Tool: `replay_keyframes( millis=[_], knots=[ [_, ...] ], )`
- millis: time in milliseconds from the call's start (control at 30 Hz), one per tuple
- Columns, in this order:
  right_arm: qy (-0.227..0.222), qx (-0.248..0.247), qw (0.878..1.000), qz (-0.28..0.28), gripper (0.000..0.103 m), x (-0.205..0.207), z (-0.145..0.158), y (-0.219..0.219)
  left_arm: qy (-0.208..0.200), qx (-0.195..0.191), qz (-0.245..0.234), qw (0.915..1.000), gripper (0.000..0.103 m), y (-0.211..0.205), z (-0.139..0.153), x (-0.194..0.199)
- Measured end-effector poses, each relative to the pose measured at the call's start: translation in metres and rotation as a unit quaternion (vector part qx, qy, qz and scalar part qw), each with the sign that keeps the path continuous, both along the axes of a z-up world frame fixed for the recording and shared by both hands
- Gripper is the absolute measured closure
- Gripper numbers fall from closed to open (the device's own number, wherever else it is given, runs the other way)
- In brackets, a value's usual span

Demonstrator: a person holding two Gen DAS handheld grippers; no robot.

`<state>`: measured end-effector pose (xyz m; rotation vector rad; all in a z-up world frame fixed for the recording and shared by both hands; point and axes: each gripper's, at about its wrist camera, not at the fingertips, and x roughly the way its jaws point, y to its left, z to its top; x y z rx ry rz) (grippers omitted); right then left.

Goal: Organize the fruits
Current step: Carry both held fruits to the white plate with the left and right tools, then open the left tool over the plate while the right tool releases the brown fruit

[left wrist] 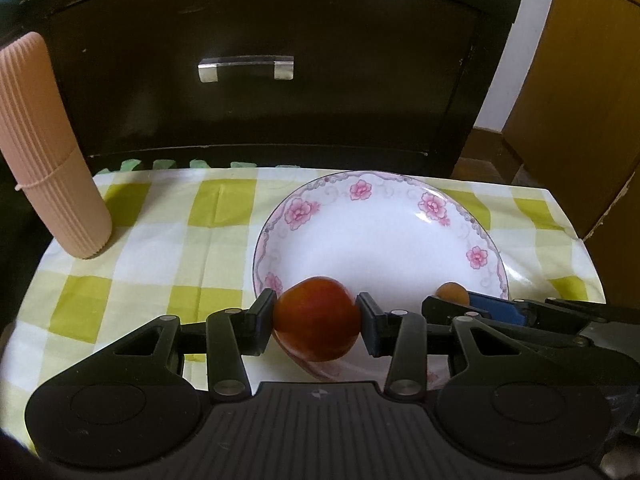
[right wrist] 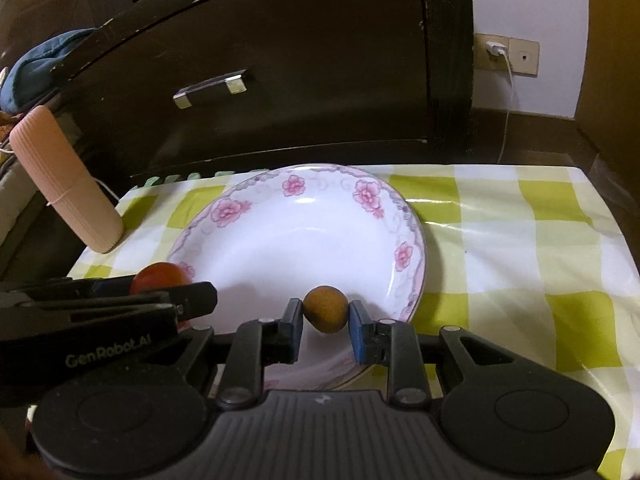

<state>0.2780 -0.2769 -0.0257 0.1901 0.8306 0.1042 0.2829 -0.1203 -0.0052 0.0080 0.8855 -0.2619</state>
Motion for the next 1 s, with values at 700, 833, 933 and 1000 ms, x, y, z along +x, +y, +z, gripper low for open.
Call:
replay_keyframes(
  millis=[700, 833, 933, 1000],
  knots=[
    [-0.011, 0.009, 1.000, -0.008, 0.067, 0.001, 0.008, -0.007, 0.003, -0.019, 0.023, 0.9995, 0.034, 0.011, 0.008, 0.004],
    [-0.020, 0.012, 1.000, -0.009, 0.064, -0.001, 0.015, -0.008, -0.006, -0.020, 0.025, 0.9995, 0.031, 0.011, 0.015, 0.002],
    [-0.024, 0.009, 1.000, -0.010, 0.062, -0.003, 0.018, -0.008, -0.009, -0.020, 0.023, 0.9995, 0.030, 0.011, 0.017, 0.001],
    [-0.027, 0.008, 1.000, -0.011, 0.061, -0.004, 0.020, -0.008, -0.010, -0.016, 0.022, 0.9996, 0.030, 0.010, 0.018, 0.000]
  ],
)
